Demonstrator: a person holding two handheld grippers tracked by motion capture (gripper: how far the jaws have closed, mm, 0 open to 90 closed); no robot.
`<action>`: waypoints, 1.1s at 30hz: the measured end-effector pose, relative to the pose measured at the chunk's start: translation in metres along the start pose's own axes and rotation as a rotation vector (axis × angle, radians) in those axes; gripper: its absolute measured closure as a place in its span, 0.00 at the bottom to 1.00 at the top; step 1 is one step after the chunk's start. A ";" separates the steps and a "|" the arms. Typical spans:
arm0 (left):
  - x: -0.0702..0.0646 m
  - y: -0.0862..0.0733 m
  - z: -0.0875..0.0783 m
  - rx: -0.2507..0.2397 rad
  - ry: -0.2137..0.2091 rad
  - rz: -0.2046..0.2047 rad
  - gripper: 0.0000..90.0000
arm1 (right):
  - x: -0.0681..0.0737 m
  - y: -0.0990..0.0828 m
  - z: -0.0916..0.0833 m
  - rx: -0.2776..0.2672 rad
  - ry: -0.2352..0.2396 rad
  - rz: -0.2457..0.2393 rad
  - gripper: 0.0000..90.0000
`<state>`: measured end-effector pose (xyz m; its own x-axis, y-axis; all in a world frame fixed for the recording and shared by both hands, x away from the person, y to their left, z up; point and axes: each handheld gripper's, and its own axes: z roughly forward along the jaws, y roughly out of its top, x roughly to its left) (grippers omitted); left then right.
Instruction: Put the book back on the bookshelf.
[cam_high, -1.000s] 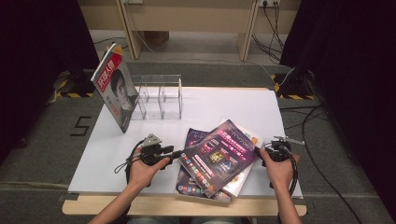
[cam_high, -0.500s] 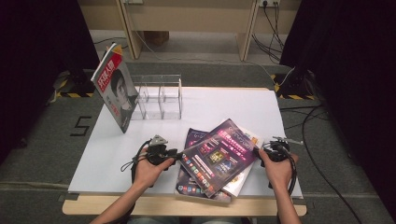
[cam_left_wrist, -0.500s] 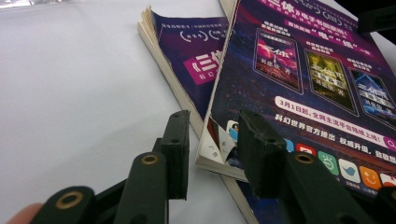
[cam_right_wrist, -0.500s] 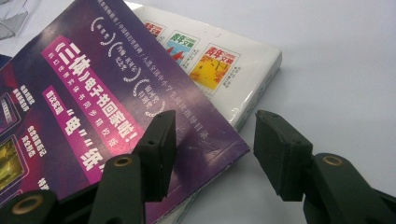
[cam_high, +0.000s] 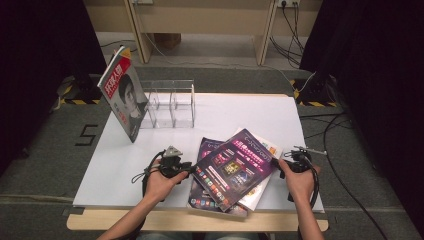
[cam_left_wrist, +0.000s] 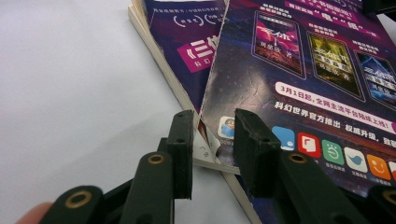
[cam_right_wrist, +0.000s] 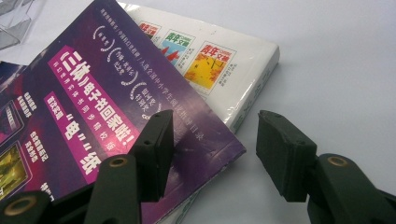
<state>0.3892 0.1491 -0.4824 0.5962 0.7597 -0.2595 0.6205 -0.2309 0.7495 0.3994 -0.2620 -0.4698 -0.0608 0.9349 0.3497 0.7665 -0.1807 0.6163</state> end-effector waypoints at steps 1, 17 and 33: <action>0.000 0.000 0.000 0.000 0.000 -0.002 0.75 | 0.000 0.000 0.000 0.001 0.004 0.005 0.53; -0.001 0.000 0.001 0.012 0.003 0.012 0.76 | -0.003 -0.002 0.005 0.017 0.069 0.082 0.52; -0.002 0.000 0.003 0.029 0.005 0.023 0.79 | 0.008 0.002 -0.005 -0.004 -0.014 0.075 0.69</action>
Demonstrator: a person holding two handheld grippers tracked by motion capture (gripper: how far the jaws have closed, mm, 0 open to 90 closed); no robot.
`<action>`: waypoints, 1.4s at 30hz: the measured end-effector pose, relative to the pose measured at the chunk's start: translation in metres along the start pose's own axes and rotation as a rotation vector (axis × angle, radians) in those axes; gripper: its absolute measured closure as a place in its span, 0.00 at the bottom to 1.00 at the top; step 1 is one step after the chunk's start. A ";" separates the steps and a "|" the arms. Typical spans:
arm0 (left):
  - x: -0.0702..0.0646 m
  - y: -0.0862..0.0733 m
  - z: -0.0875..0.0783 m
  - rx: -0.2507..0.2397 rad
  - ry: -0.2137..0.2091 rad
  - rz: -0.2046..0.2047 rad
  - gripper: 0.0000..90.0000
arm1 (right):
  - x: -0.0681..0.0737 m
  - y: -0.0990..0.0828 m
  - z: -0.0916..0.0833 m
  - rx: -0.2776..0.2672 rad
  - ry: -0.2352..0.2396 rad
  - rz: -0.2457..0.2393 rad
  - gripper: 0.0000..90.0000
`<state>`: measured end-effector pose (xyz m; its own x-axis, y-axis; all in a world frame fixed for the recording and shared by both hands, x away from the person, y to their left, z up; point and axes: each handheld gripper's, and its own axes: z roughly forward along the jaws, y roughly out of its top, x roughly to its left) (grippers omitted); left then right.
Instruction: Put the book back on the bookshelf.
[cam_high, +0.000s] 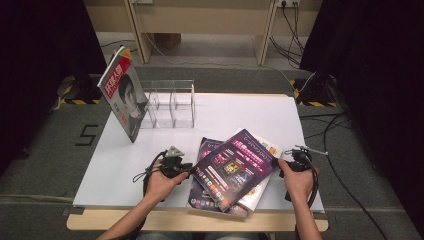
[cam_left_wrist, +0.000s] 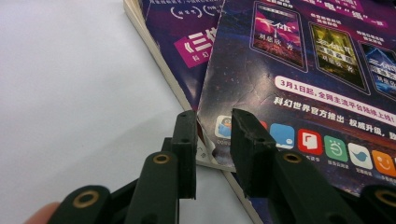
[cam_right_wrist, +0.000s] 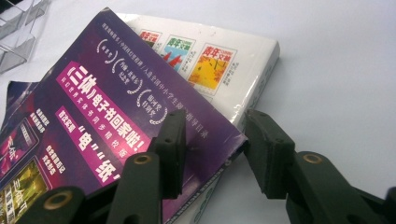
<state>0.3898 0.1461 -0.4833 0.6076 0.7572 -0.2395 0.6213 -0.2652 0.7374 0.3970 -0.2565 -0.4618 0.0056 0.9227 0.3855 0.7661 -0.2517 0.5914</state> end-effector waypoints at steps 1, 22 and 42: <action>0.000 0.000 0.000 0.002 0.000 0.001 0.79 | 0.003 0.001 -0.002 -0.012 -0.013 -0.018 0.72; -0.004 -0.001 0.000 0.001 0.021 0.031 0.83 | 0.005 -0.002 -0.007 -0.040 0.033 0.074 0.65; -0.006 -0.001 0.001 0.002 0.030 0.038 0.83 | -0.005 -0.008 0.004 0.039 0.077 0.108 0.55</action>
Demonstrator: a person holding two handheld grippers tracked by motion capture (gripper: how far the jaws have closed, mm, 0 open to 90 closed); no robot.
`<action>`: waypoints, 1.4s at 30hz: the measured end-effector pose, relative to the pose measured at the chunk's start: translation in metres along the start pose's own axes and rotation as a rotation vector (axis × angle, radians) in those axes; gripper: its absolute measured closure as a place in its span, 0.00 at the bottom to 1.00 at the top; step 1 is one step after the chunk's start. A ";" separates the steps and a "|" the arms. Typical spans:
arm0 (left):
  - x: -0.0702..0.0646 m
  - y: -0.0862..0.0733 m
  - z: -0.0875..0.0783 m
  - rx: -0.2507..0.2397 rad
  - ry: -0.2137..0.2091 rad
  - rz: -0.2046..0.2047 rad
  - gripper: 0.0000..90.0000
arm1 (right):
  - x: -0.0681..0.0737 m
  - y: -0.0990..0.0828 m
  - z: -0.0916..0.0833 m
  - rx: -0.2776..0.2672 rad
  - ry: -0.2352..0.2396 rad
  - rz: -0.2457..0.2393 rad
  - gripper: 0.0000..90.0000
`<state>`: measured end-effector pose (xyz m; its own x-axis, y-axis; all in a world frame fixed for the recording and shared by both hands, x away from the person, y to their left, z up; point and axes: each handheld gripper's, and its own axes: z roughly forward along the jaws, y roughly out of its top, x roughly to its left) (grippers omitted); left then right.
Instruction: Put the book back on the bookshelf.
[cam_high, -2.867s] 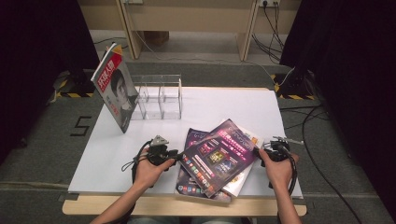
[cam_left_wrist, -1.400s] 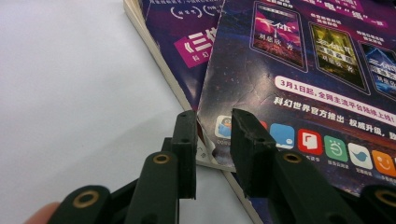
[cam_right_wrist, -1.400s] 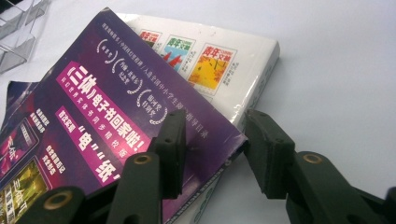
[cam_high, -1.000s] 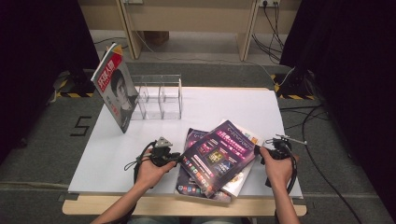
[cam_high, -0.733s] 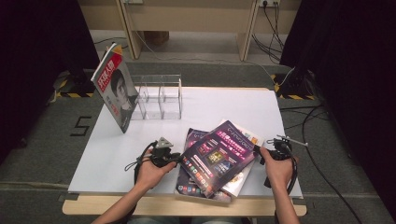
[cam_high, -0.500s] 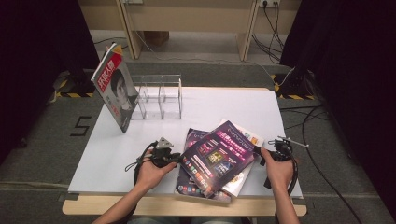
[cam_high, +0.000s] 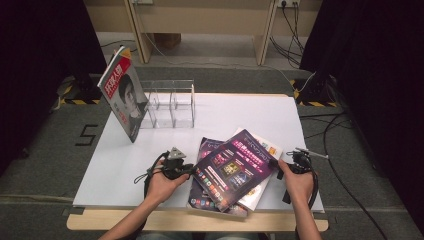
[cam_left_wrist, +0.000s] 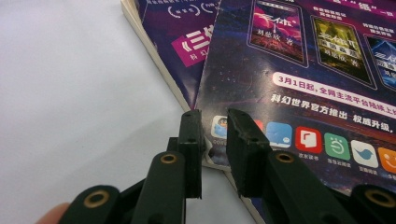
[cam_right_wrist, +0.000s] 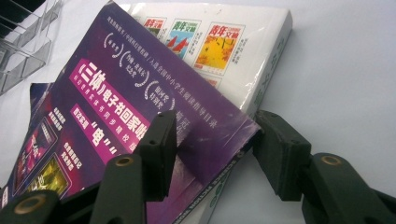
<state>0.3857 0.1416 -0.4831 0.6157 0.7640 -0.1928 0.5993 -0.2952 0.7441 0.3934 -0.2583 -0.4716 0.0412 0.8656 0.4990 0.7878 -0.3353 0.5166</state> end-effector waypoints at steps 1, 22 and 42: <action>0.000 0.000 0.000 0.000 0.001 0.001 0.83 | 0.000 0.000 0.000 0.001 0.004 0.005 0.55; -0.001 0.000 0.000 0.005 0.010 0.017 0.84 | 0.011 0.005 -0.011 -0.048 -0.005 -0.002 0.65; -0.001 0.001 0.000 0.007 0.015 0.019 0.84 | 0.010 0.000 -0.011 -0.028 -0.001 0.017 0.61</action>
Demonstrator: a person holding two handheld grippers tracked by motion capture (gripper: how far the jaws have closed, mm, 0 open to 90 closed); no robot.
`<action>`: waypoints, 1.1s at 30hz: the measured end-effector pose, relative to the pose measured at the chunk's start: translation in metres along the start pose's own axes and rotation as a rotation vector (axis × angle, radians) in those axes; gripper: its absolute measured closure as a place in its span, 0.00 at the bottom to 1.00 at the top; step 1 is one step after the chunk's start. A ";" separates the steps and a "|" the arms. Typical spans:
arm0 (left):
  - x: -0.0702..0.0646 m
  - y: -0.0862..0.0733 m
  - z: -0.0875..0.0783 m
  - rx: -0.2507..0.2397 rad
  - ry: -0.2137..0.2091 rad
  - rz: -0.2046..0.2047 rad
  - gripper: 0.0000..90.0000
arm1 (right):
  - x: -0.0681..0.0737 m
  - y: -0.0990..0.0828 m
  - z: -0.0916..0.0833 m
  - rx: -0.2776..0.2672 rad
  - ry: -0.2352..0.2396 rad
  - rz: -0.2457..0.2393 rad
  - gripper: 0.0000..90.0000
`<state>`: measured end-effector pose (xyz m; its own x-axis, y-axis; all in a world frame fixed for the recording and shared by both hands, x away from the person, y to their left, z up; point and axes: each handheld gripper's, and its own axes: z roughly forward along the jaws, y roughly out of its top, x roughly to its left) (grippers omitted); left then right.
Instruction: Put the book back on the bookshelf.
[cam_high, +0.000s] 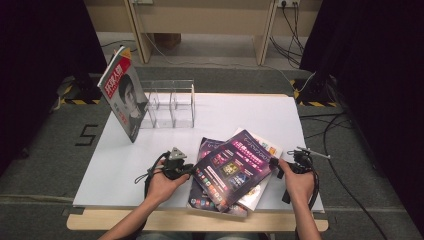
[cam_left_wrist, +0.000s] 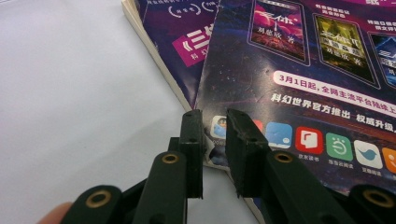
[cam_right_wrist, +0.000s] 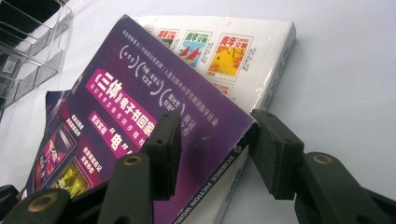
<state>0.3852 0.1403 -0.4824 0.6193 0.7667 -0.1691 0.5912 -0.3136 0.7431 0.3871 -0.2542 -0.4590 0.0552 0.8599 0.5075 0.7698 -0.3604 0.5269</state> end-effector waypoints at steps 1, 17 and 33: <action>0.000 0.000 0.000 0.000 0.001 0.000 0.84 | -0.001 -0.001 -0.001 0.002 0.000 0.001 0.61; -0.001 0.000 0.000 0.004 0.007 0.008 0.85 | 0.000 0.000 0.002 -0.051 0.037 0.033 0.61; -0.001 0.000 0.000 -0.002 0.014 0.008 0.85 | 0.014 0.016 -0.002 -0.071 0.040 -0.005 0.84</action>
<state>0.3842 0.1401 -0.4823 0.6166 0.7719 -0.1545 0.5854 -0.3184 0.7456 0.3988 -0.2487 -0.4417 0.0247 0.8470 0.5310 0.7229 -0.3820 0.5757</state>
